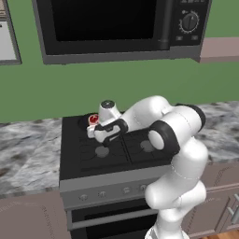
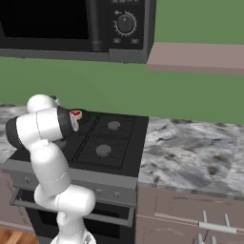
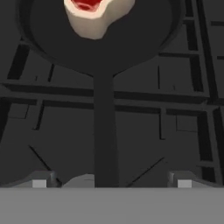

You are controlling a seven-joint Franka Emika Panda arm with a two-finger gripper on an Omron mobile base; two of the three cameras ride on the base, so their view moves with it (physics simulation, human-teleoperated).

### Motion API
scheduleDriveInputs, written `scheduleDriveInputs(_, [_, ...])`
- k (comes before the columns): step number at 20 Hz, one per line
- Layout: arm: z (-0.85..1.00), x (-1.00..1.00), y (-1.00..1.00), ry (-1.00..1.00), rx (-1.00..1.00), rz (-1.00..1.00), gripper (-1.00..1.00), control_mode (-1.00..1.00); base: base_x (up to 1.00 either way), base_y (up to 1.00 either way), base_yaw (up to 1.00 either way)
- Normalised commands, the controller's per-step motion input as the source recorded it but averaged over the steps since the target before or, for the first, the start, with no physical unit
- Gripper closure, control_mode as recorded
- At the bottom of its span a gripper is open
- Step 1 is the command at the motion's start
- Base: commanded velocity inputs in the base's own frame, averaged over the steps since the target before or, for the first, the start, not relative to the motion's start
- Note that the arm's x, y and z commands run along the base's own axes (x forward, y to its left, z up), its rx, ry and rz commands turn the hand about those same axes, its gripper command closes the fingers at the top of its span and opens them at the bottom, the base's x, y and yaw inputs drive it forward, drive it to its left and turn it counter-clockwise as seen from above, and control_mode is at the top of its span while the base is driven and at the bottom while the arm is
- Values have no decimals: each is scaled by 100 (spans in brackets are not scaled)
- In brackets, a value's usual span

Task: Pick up the pan with the steak in it and place it on the dining table. Then place the steak on the plate.

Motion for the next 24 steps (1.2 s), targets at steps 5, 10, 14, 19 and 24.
scheduleDriveInputs(5, [-38,18,0,0,1,0,-100,-100,0,0,0])
scheduleDriveInputs(10, [-35,17,1,-1,1,0,-100,-100,0,0,0])
scheduleDriveInputs(14, [-27,15,6,-2,1,0,100,-100,0,0,0])
scheduleDriveInputs(19, [-2,3,3,-1,0,0,100,-100,0,0,0])
scheduleDriveInputs(24, [47,-5,0,-11,6,-2,100,-100,0,0,0])
